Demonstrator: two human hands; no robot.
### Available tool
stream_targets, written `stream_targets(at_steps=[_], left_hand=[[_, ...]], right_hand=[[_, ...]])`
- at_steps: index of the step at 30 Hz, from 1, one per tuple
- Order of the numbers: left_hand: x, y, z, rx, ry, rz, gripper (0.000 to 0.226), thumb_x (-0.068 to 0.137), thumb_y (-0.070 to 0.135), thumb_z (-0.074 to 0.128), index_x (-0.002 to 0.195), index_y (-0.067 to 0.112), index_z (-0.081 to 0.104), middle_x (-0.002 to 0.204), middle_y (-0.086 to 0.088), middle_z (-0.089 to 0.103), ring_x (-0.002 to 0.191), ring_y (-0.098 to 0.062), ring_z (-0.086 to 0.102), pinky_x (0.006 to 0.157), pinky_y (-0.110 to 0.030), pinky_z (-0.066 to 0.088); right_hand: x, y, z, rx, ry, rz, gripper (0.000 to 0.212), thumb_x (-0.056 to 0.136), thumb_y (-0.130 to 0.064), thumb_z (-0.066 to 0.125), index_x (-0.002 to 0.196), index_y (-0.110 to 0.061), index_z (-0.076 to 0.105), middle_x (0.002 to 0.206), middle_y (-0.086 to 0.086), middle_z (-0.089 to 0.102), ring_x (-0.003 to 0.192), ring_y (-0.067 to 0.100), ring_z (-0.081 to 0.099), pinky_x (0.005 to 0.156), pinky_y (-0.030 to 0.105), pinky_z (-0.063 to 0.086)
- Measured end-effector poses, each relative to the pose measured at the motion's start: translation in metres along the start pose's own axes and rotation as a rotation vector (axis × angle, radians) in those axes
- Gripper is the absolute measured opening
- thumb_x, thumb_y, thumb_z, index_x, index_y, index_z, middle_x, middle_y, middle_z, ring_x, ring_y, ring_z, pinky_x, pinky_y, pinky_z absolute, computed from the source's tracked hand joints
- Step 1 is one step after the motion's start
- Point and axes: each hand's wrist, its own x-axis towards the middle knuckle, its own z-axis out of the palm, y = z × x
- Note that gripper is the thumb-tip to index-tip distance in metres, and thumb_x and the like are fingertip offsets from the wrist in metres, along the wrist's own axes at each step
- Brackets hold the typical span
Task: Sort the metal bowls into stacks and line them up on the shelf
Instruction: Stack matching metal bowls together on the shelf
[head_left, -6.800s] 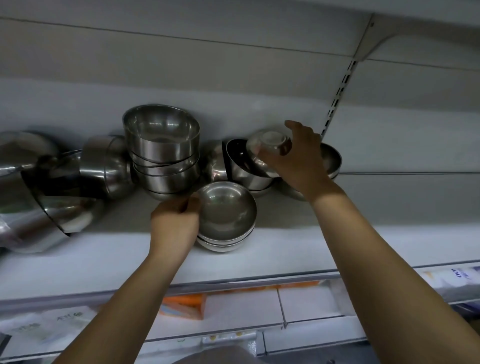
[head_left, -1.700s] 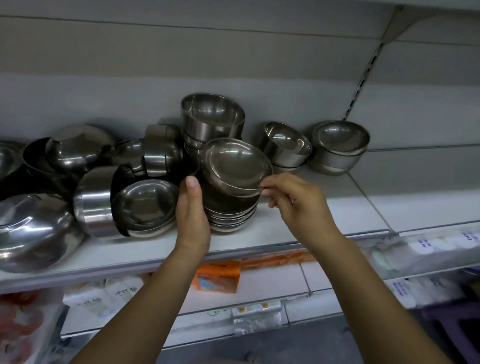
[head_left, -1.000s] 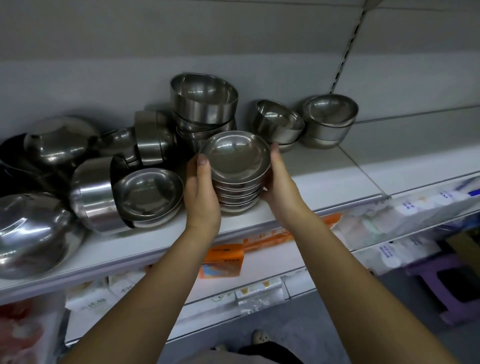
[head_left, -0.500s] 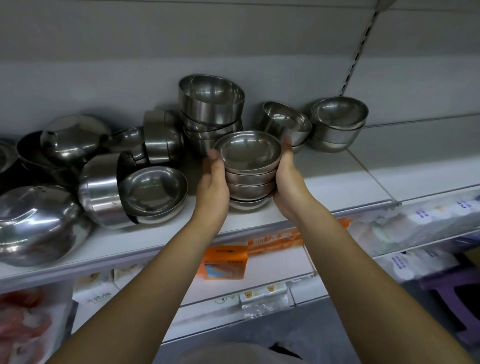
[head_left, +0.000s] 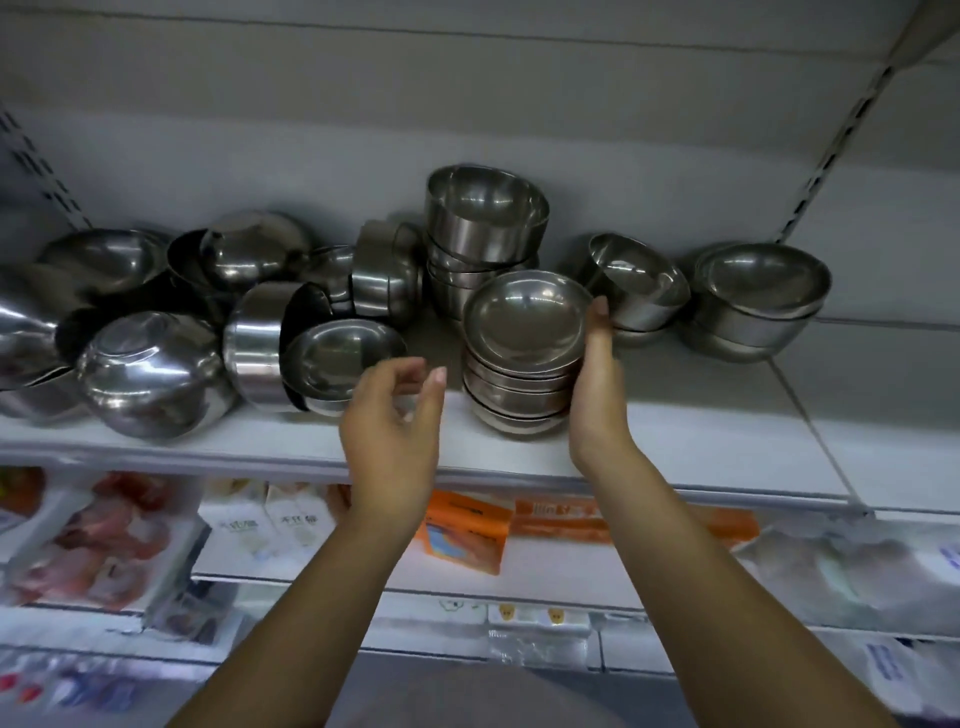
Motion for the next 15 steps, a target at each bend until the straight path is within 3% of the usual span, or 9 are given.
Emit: stream_targets(at_steps=[2,5,7,9,13,15], left_hand=[[0.0,-0.01,-0.012,0.165,0.127,0.162,0.016,0.09,0.023,0.077,0.102,0.013,0.074,0.098,0.003,0.068,0.096,-0.014,0.061,0.085,-0.025,0.048],[0.006,-0.023,-0.023,0.426,0.236,0.285,0.022,0.082,0.022,0.084,0.101,0.013,0.076,0.102,-0.002,0.068,0.104,-0.024,0.052,0.088,-0.034,0.039],[0.01,-0.031,-0.027,0.575,0.221,0.317,0.031,0.079,0.027,0.084,0.106,0.014,0.076,0.11,-0.003,0.068,0.113,-0.025,0.045,0.09,-0.036,0.032],[0.015,-0.04,-0.028,0.684,0.178,0.325,0.035,0.079,0.029,0.083,0.108,0.012,0.077,0.113,-0.003,0.07,0.117,-0.028,0.043,0.093,-0.044,0.034],[0.022,-0.047,-0.025,0.724,0.174,0.409,0.008,0.083,0.021,0.078,0.088,0.014,0.078,0.09,0.002,0.075,0.112,-0.022,0.051,0.093,-0.029,0.018],[0.021,-0.046,-0.023,0.668,0.171,0.42,0.006,0.084,0.021,0.076,0.085,0.016,0.078,0.087,0.004,0.074,0.108,-0.016,0.052,0.093,-0.027,0.018]], right_hand=[[0.003,0.003,0.001,-0.021,0.01,-0.042,0.073,0.081,-0.084,0.046,0.122,-0.029,0.071,0.12,-0.009,0.073,0.116,0.01,0.065,0.109,0.041,0.046],[0.006,0.003,0.0,-0.03,-0.01,-0.054,0.079,0.076,-0.087,0.047,0.125,-0.028,0.069,0.121,-0.009,0.072,0.116,0.011,0.065,0.109,0.041,0.046],[0.009,0.004,-0.001,-0.016,-0.031,-0.06,0.076,0.078,-0.083,0.048,0.126,-0.027,0.069,0.121,-0.009,0.073,0.115,0.01,0.065,0.108,0.041,0.047],[0.01,0.003,-0.003,-0.018,-0.049,-0.062,0.074,0.079,-0.08,0.049,0.128,-0.027,0.068,0.122,-0.009,0.072,0.115,0.01,0.065,0.108,0.04,0.047],[0.014,0.003,-0.009,-0.013,-0.084,-0.063,0.059,0.093,-0.068,0.049,0.132,-0.027,0.064,0.126,-0.007,0.069,0.118,0.012,0.063,0.105,0.033,0.046],[0.014,0.001,-0.011,-0.003,-0.098,-0.062,0.052,0.097,-0.061,0.049,0.134,-0.027,0.063,0.126,-0.008,0.068,0.116,0.009,0.062,0.099,0.028,0.044]])
